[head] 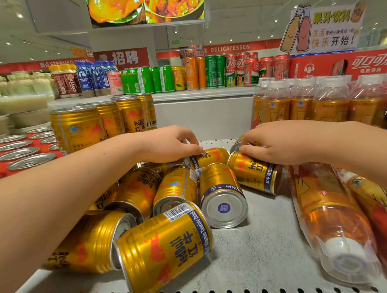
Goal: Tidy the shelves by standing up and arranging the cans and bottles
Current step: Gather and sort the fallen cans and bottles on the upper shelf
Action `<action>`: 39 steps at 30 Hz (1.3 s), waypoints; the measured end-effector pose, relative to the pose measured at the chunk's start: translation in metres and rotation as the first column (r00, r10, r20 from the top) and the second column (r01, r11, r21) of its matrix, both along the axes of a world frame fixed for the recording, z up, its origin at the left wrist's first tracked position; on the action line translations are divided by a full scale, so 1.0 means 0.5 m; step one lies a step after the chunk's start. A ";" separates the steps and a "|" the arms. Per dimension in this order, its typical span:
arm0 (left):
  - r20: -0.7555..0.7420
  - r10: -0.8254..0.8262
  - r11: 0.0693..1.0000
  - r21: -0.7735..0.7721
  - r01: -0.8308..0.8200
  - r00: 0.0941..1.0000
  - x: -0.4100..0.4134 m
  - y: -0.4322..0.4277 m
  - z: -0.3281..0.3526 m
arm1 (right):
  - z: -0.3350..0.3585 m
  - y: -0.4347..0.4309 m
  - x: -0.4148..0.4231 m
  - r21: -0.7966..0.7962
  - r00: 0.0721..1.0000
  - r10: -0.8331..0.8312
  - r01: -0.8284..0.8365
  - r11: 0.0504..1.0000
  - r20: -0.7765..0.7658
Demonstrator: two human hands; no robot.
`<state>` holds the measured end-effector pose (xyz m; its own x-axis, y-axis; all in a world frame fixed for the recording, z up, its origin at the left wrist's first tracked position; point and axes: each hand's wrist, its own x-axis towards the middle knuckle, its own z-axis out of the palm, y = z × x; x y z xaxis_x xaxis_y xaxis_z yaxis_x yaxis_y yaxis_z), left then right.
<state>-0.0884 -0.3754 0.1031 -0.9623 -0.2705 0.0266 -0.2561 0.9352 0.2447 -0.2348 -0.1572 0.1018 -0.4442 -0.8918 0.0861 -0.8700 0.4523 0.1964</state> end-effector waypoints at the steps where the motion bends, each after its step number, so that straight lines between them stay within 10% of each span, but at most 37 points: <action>1: 0.001 0.003 1.000 -0.006 -0.003 1.000 0.002 -0.001 0.002 | 0.001 -0.002 0.000 0.000 1.000 0.002 -0.002 1.000 0.001; 39: 0.009 -0.002 0.998 -0.068 0.003 1.000 0.016 -0.007 0.008 | -0.001 -0.079 -0.098 0.106 0.995 -0.094 0.090 0.990 0.038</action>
<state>-0.0805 -0.3788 0.1069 -0.9633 -0.2661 0.0361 -0.2558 0.9502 0.1778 -0.2836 -0.1969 0.1014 -0.5262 -0.8500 -0.0257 -0.8342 0.5101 0.2096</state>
